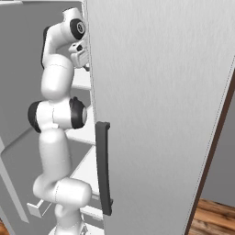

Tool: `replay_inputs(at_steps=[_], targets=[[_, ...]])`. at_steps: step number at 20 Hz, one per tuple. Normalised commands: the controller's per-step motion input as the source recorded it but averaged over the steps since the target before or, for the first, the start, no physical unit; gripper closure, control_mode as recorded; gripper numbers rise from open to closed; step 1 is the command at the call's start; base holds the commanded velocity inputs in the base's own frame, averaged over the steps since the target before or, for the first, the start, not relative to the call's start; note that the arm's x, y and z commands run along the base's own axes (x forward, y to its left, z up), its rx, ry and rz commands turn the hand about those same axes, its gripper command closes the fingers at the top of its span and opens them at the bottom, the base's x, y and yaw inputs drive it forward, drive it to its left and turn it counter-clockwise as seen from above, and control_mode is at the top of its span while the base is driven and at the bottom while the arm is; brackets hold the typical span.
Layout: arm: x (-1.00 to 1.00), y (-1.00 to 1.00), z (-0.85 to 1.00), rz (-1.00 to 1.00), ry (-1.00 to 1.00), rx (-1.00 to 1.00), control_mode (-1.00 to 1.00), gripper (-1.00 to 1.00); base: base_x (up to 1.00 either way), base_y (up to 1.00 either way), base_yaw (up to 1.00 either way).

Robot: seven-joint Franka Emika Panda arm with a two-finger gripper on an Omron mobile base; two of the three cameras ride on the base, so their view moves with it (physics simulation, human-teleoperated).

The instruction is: Take the onion and tomato out of the freezer and place them in the tupperware container on the counter. Then put the tupperware containing the vegetables back in the freezer.

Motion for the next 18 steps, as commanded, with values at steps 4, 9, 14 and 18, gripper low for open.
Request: replay_inputs(at_steps=[4,9,14,18], targets=[[0.0,-0.25,-0.25,-0.01,0.0,0.04,-1.0,-1.0,0.0,0.0,0.0],[0.0,-0.24,-0.41,0.0,0.0,0.05,-1.0,-1.0,0.0,0.0,0.0],[-0.07,-0.2,-0.33,0.0,0.0,0.04,-1.0,-1.0,0.0,0.0,0.0],[-0.56,-0.14,-0.23,0.0,0.0,0.07,-1.0,-1.0,0.0,0.0,0.0]])
